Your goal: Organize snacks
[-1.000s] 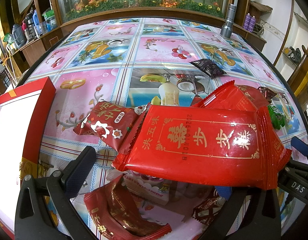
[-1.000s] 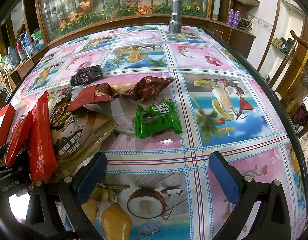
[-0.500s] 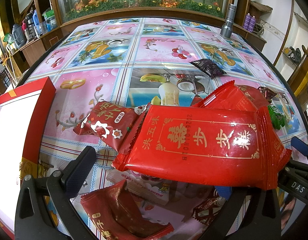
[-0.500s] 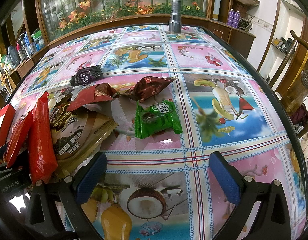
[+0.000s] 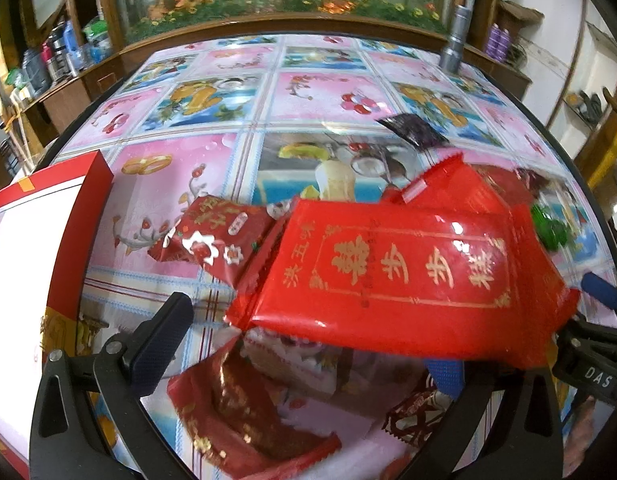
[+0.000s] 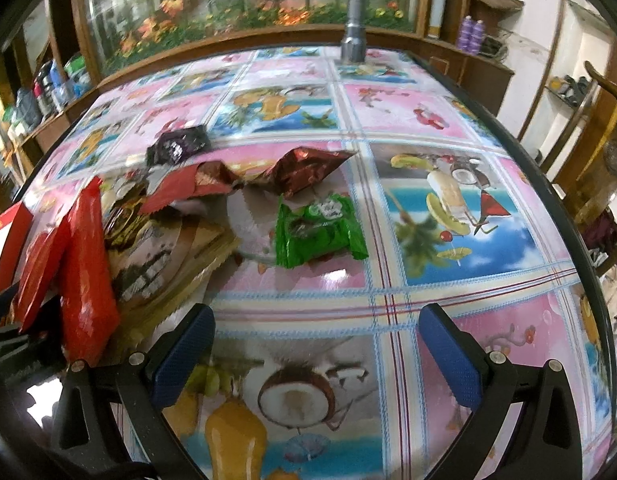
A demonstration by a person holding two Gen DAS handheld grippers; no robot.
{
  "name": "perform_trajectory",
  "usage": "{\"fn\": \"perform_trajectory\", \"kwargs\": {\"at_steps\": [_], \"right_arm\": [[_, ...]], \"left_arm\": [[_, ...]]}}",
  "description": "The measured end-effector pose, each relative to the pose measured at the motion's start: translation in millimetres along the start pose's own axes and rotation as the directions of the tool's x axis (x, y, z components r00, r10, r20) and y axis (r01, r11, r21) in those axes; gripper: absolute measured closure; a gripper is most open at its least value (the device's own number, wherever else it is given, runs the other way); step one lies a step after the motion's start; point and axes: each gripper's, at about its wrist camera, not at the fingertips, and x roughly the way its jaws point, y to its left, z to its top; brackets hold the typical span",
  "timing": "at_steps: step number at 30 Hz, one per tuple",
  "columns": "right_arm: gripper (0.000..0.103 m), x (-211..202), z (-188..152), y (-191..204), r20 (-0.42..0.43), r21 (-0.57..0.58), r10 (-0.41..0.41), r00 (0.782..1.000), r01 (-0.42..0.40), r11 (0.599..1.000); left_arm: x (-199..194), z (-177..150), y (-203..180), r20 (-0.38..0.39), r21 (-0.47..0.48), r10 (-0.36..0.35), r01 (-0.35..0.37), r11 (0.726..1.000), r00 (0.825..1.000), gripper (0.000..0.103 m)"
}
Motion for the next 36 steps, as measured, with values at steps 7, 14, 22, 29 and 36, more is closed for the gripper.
{"fn": "perform_trajectory", "kwargs": {"at_steps": [7,14,22,29,36], "right_arm": [[0.001,-45.6,-19.2,-15.1,0.072,-0.052,0.055,0.996,-0.051,0.997],[0.001,-82.3,-8.3,0.2,0.117,-0.061,0.255,0.960,-0.250,0.966],[0.009,-43.0,-5.2,77.3,-0.083,-0.117,0.259,0.962,-0.268,0.956],[0.008,-22.1,2.2,92.1,-0.118,-0.072,0.246,0.962,-0.255,0.964],[0.064,-15.8,10.4,115.5,-0.189,-0.160,0.275,0.943,-0.306,0.939]], "left_arm": [[-49.2,-18.3,24.9,0.043,0.028,0.016,-0.017,0.999,0.999,0.000],[-95.0,-43.8,49.5,0.114,0.095,0.099,-0.110,0.989,0.989,0.000],[-113.4,-64.4,75.2,0.129,0.074,0.149,-0.159,0.985,0.980,0.000],[-112.0,-67.0,80.4,0.122,0.058,0.144,-0.152,0.987,0.982,0.000],[-114.5,-66.9,78.9,0.112,0.047,0.101,-0.107,0.993,0.989,0.000]]}}
